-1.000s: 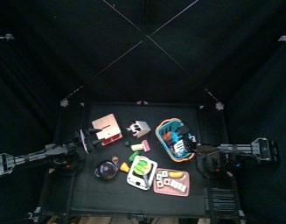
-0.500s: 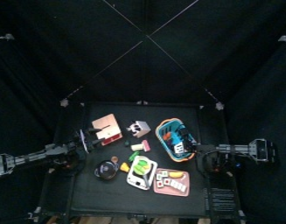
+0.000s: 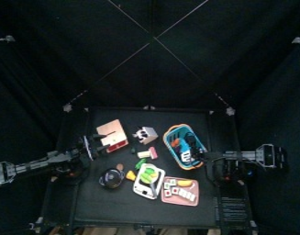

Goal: Grab eggshell from basket

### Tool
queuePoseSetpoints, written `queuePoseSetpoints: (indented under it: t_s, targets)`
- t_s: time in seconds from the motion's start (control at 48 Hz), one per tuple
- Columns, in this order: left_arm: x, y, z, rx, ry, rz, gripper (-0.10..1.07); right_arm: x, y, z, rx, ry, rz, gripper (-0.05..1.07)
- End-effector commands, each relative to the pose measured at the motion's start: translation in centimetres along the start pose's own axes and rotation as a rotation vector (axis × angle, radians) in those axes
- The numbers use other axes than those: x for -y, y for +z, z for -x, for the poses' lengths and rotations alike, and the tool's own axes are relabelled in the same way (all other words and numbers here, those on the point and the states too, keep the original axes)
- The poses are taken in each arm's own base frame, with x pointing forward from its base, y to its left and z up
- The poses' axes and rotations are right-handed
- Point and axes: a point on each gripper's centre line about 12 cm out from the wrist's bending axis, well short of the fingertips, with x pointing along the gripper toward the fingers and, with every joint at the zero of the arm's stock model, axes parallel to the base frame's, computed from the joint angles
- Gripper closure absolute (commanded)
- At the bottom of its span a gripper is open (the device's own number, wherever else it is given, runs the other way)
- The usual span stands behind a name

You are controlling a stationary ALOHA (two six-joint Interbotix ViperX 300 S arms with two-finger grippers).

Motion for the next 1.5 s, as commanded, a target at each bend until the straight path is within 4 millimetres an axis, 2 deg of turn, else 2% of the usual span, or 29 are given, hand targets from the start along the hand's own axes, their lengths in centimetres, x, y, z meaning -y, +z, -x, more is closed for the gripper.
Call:
queuePoseSetpoints:
  t_s: [0.0, 0.417, 0.729, 1.479]
  targets:
    - [0.0, 1.0, -0.5, 0.027, 0.002, -0.005, -0.01, -0.4, 0.1, 0.0, 0.004, 0.013, 0.006, 0.08]
    - [-0.1, 1.0, -0.5, 0.028, 0.008, -0.004, -0.01, -0.4, 0.0, -0.7, -0.010, -0.009, 0.014, 0.10]
    - [-0.1, 1.0, -0.5, 0.028, 0.008, -0.004, -0.01, -0.5, 0.1, -0.7, -0.008, -0.009, 0.010, 0.38]
    - [-0.1, 0.8, -0.4, 0.023, 0.008, -0.003, -0.01, -1.6, 0.9, 0.2, 0.018, 0.033, 0.005, 0.41]
